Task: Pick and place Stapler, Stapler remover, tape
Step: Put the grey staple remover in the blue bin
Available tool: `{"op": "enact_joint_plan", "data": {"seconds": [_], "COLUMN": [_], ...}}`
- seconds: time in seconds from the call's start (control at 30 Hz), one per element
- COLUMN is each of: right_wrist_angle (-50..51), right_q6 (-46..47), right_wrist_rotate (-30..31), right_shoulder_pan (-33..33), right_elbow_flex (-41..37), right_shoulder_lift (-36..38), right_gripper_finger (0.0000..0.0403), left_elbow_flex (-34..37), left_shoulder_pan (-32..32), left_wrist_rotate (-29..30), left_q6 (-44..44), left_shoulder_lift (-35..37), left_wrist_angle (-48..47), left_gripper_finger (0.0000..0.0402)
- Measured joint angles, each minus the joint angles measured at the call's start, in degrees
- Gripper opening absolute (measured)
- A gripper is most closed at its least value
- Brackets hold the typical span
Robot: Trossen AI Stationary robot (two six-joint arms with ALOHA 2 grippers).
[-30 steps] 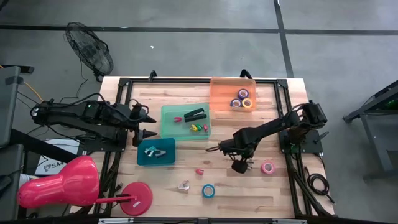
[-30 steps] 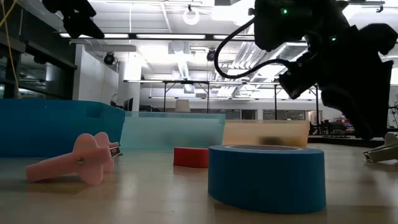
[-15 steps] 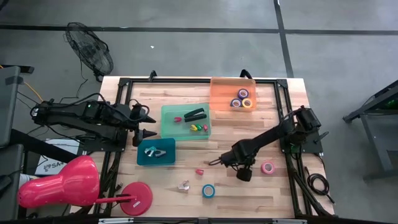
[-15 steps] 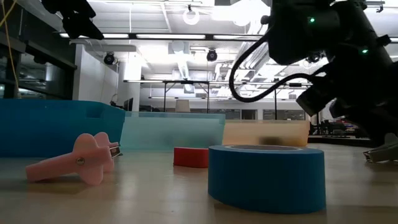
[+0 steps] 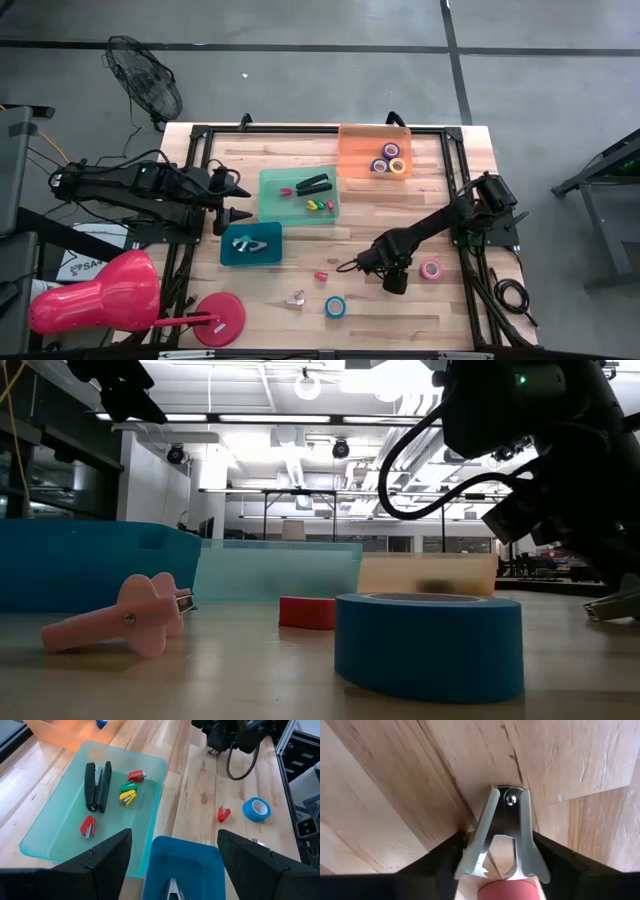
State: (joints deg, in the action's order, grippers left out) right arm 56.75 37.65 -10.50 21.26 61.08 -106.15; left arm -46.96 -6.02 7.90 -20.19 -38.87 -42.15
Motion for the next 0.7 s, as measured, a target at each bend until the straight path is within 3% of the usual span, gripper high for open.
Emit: {"op": "enact_joint_plan", "data": {"seconds": [0.27,0.53,0.7], "right_wrist_angle": [-0.1,-2.2,-4.3], "right_q6": [0.0,2.1,2.4], "right_wrist_rotate": [-1.3,-1.6,1.5], "right_shoulder_pan": [-0.1,-0.3,-0.3], "right_elbow_flex": [0.0,0.3,4.0], "right_shoulder_lift": [0.0,2.8,5.3], "right_gripper_finger": [0.0098,0.0094,0.0094], "left_elbow_flex": [0.0,0.0,0.0], "left_shoulder_pan": [0.0,0.0,0.0], "left_wrist_rotate": [0.0,0.0,0.0], "left_q6": [0.0,0.0,0.0], "left_shoulder_lift": [0.0,0.0,0.0], "left_wrist_angle": [0.0,0.0,0.3], "left_gripper_finger": [0.0288,0.0288,0.0288]}}
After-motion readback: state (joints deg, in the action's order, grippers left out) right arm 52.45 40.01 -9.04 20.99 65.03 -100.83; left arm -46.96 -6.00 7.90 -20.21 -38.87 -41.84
